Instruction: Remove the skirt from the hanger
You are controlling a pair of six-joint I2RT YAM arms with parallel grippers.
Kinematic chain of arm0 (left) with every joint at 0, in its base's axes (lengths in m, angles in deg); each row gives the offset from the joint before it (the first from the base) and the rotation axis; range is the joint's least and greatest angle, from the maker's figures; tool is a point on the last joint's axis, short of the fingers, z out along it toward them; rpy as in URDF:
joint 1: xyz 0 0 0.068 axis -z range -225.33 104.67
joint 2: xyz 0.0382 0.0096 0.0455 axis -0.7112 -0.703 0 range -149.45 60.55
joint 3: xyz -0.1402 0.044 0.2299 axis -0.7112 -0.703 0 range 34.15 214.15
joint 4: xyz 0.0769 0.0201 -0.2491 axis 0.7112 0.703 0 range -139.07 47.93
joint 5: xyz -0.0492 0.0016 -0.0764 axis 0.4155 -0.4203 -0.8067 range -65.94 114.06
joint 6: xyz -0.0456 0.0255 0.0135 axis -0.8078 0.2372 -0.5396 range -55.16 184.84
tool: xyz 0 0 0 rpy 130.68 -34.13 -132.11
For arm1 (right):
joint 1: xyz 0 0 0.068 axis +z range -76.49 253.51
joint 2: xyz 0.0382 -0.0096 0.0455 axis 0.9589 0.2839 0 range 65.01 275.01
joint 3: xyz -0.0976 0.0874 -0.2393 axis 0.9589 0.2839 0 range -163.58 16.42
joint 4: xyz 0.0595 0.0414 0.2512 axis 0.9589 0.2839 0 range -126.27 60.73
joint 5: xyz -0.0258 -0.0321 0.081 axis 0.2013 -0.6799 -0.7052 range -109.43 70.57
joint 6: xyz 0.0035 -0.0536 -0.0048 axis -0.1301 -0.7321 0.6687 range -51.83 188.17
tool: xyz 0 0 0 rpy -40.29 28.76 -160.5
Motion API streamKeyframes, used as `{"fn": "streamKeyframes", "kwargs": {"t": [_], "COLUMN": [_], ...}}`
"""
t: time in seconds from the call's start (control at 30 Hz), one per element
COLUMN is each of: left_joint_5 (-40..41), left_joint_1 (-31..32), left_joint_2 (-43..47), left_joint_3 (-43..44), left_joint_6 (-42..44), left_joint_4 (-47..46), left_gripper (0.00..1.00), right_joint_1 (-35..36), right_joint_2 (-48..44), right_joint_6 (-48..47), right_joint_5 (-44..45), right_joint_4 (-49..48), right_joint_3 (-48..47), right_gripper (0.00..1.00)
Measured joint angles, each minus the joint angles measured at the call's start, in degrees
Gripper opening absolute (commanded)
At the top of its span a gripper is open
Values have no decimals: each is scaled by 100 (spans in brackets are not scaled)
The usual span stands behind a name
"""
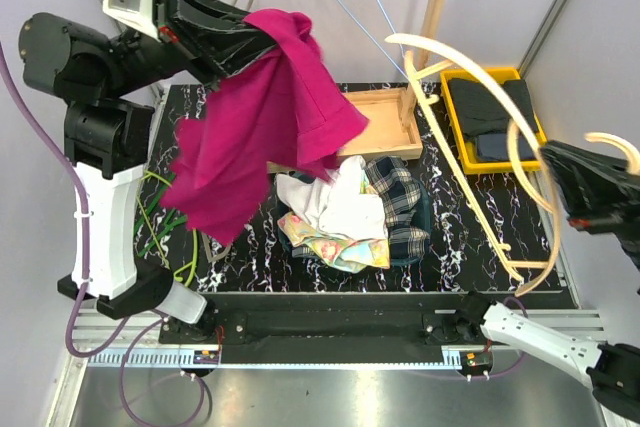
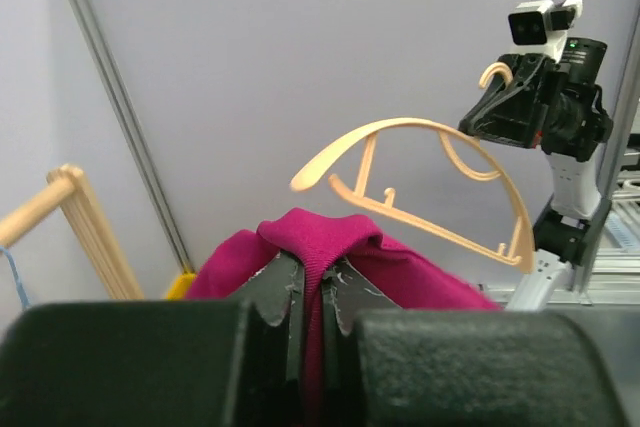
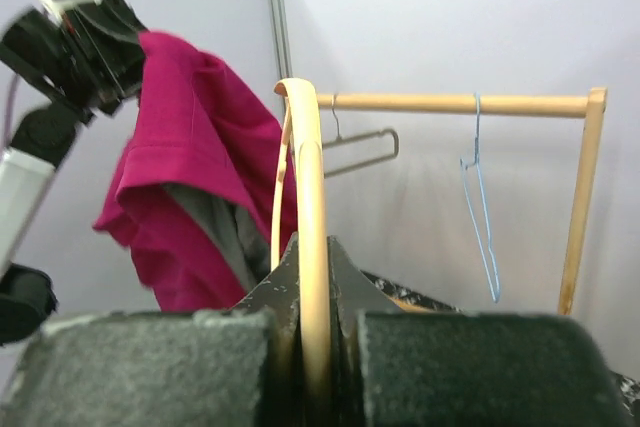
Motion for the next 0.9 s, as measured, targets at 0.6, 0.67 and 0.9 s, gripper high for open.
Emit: {"fn": "streamKeyframes", "kwargs": {"t": [0.6, 0.67, 0.9], "left_joint_5": [2170, 2367, 2756], "left_joint_1": [1810, 1827, 1945], "left_joint_2": [-444, -468, 9], "left_joint_3": [-846, -1128, -3086], "left_joint_6": [3580, 3869, 4741], "left_joint_4": [-55, -127, -299], "left_gripper": [0, 0, 0], "right_joint_1": [0, 0, 0], "right_joint_2": [-1189, -1180, -1178], "right_joint_6": [992, 1001, 988], "right_joint_5": [-214, -269, -293], "right_joint_4": [-2033, -1996, -1895], "right_joint_3": [767, 737, 710], "right_gripper": [0, 0, 0]}}
